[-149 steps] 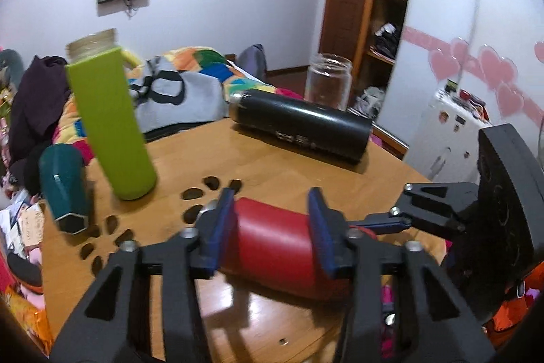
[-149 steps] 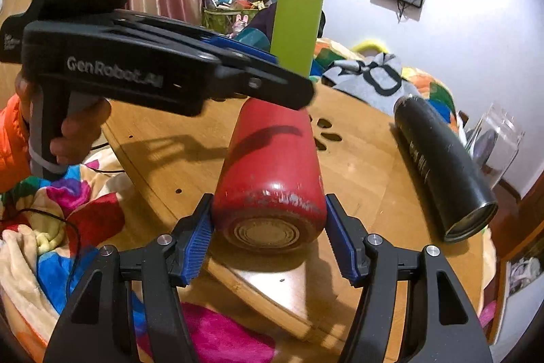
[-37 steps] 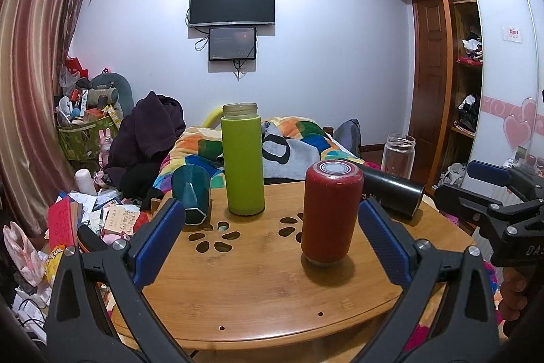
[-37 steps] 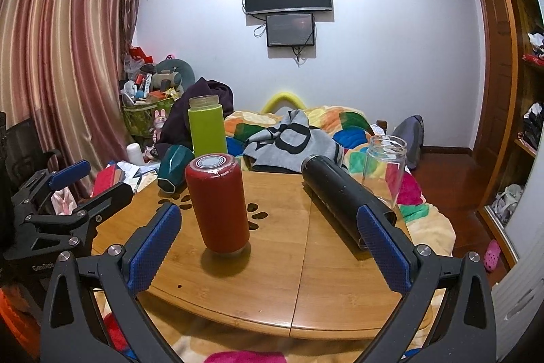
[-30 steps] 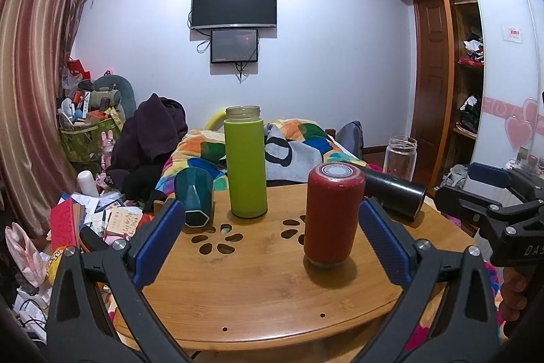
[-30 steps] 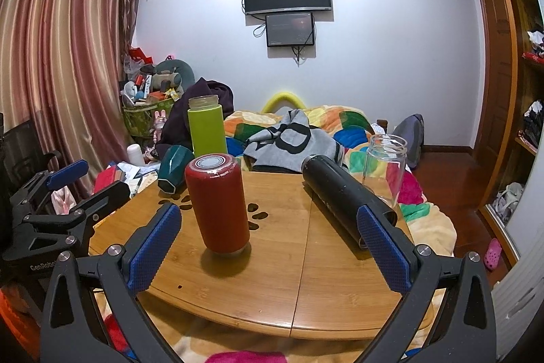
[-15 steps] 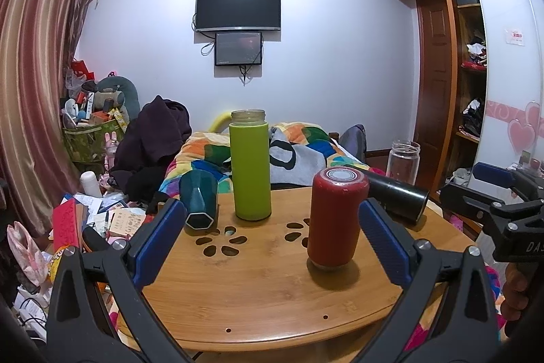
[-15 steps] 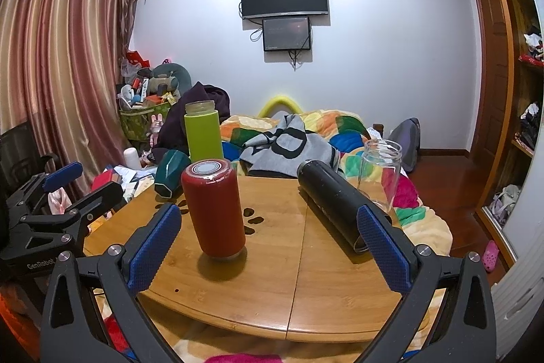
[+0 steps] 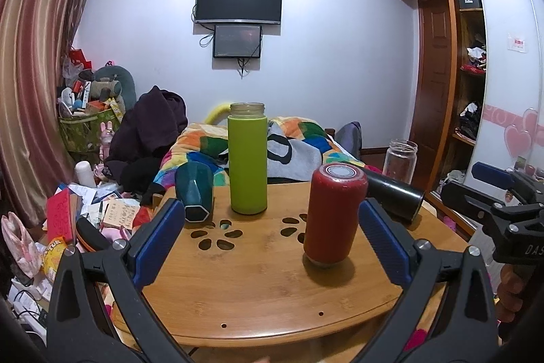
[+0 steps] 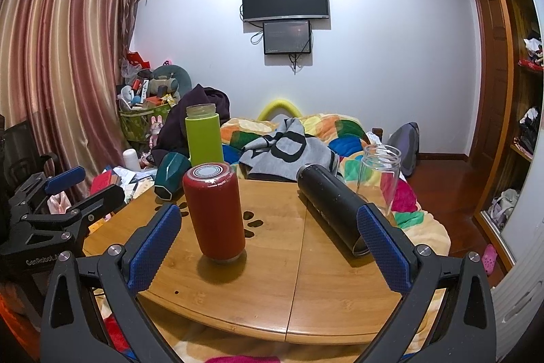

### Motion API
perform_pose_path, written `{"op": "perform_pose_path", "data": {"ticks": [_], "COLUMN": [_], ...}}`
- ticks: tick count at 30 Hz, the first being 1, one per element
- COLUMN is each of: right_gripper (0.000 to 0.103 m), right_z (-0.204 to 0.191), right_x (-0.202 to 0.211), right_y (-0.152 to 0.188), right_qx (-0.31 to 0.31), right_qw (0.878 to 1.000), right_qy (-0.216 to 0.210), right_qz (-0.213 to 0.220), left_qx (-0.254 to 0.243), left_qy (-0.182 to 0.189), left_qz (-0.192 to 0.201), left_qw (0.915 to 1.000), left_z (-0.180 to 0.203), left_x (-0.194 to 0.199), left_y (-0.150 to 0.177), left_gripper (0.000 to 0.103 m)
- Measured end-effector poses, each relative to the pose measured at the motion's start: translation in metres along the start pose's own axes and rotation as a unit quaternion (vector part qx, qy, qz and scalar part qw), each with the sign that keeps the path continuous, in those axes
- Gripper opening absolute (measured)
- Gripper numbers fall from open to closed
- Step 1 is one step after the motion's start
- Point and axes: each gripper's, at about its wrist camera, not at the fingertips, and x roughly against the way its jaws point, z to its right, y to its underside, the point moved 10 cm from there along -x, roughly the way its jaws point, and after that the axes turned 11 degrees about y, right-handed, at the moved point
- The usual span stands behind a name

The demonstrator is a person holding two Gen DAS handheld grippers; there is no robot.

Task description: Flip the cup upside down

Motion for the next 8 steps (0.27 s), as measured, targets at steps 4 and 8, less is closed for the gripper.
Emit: {"op": "perform_pose_path", "data": {"ticks": [4, 8], "right_gripper": [0.103, 0.103], "right_z": [0.0005, 0.0032], "right_x": [0.0006, -0.0009], "right_y": [0.0003, -0.0006], "right_qx": [0.002, -0.001], "right_qw": [1.000, 1.000], "right_qy": [0.001, 0.002], "right_qz": [-0.001, -0.003], "left_qx": [0.005, 0.005], "left_qy": [-0.002, 0.005], "left_qz": [0.002, 0.002], "left_qw": [1.0000, 1.0000], "left_z": [-0.0027, -0.0012], "left_x": [0.0003, 0.0000], "left_y": [0.0006, 0.0006], "left_gripper": [0.103, 0.103]}}
